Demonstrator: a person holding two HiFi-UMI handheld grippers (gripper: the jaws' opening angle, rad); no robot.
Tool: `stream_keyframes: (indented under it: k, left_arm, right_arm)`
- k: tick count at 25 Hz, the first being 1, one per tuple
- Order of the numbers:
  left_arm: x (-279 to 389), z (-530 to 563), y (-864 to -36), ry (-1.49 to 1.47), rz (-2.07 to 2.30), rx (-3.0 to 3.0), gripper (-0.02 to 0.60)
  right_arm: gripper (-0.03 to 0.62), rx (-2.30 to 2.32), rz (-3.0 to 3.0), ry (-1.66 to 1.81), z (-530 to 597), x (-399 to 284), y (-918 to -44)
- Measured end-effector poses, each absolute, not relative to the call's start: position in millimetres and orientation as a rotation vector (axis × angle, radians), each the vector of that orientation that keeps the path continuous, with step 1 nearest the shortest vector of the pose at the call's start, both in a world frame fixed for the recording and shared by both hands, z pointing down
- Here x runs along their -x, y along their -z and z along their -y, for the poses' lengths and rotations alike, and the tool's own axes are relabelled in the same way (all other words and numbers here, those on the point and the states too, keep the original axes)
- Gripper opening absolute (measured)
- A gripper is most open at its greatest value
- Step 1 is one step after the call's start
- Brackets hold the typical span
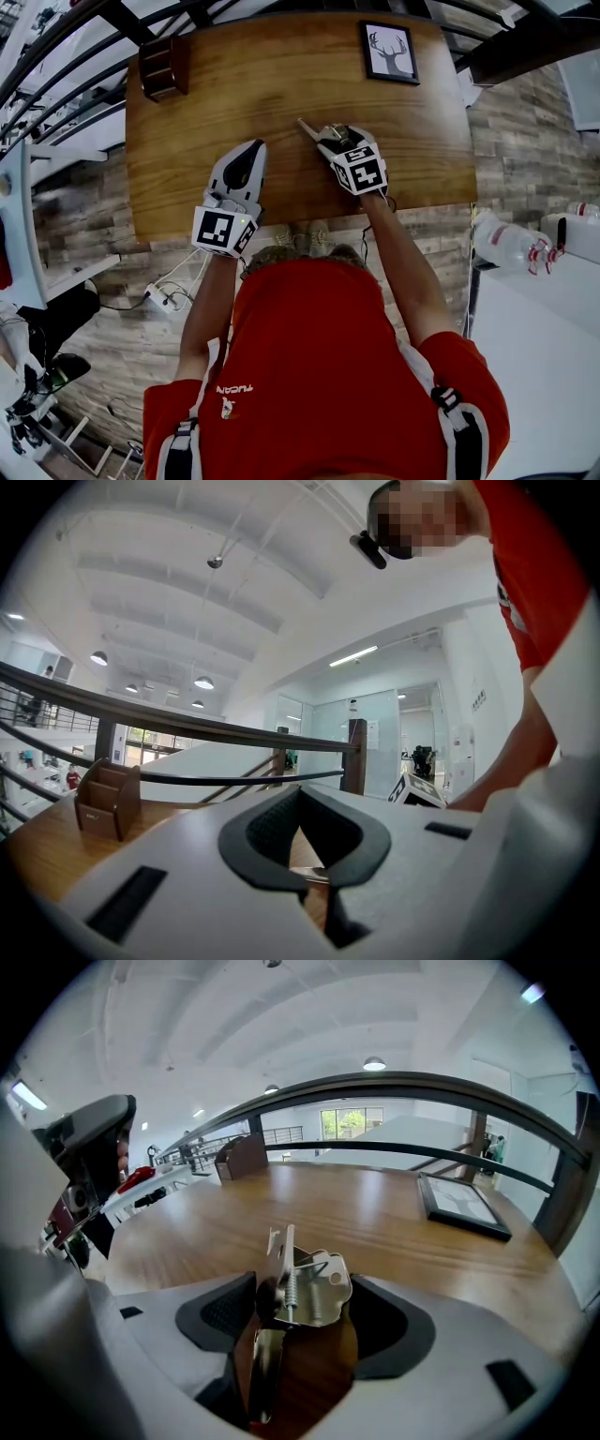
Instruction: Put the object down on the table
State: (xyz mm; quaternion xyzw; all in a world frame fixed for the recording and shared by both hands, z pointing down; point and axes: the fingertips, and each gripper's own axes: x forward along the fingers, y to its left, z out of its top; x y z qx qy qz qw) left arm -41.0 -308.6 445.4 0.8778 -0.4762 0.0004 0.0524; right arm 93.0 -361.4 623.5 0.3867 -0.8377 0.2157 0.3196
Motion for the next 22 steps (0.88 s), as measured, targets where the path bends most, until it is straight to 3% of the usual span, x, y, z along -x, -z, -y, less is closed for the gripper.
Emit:
stream_keyframes:
  k: [11,20,22]
  left_arm:
    - [33,303,-440,0.005,1.435,-2.689,0.009]
    - [31,298,-421,0.048,1.446,-2.712,0.009]
    - [31,296,-413,0.073,1.448,-2.722,0.009]
  right_arm:
    - [0.308,-1.118,2.264,-0.55,357,-108,-600]
    - [0.302,-1.135,2.629,-0.368,344,-90,-496]
    - [0.249,-1.105,2.707,-0.323,338,-82,-471]
